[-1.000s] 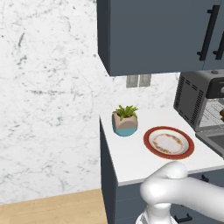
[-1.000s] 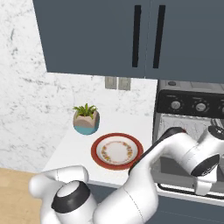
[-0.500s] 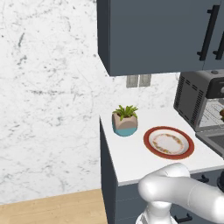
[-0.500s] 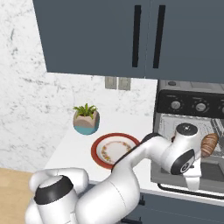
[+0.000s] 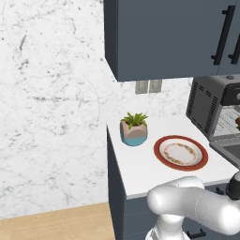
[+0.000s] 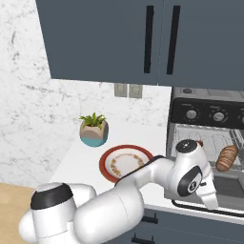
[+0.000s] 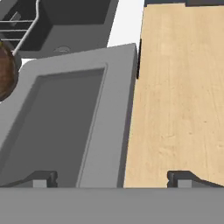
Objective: Pick up the kebab skewer and baguette bread, and place them inside the toaster oven. Close the toaster oven door and start by setting the timer.
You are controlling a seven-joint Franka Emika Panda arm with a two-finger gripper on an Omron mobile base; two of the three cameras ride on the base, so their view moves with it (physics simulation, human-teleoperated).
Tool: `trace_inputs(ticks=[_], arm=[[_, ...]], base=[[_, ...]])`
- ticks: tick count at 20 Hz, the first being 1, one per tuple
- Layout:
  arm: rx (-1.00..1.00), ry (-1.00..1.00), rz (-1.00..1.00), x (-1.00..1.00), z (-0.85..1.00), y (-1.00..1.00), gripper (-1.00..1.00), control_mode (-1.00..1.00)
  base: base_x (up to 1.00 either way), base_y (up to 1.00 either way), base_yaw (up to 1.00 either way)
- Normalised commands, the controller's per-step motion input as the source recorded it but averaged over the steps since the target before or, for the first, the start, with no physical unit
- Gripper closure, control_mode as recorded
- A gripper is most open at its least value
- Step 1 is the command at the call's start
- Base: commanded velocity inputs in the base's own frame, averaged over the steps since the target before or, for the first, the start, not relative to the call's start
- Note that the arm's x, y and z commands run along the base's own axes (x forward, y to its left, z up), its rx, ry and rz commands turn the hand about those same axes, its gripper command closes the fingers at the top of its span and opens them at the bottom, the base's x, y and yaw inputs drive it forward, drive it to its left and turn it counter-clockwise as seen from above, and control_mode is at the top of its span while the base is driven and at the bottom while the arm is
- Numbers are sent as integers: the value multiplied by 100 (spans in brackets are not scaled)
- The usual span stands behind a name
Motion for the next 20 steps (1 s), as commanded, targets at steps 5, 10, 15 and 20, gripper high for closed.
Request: trace_inputs(ticks=[5,10,15,20], arm=[[-12,14,0,23,0,-2,-100,-100],[-4,16,0,5,0,-23,-100,-100],[0,14,0,1,0,-25,-100,-100],[5,15,0,19,0,-4,-100,-100]], base=[[0,0,0],[0,0,0],[0,0,0],[0,0,0]])
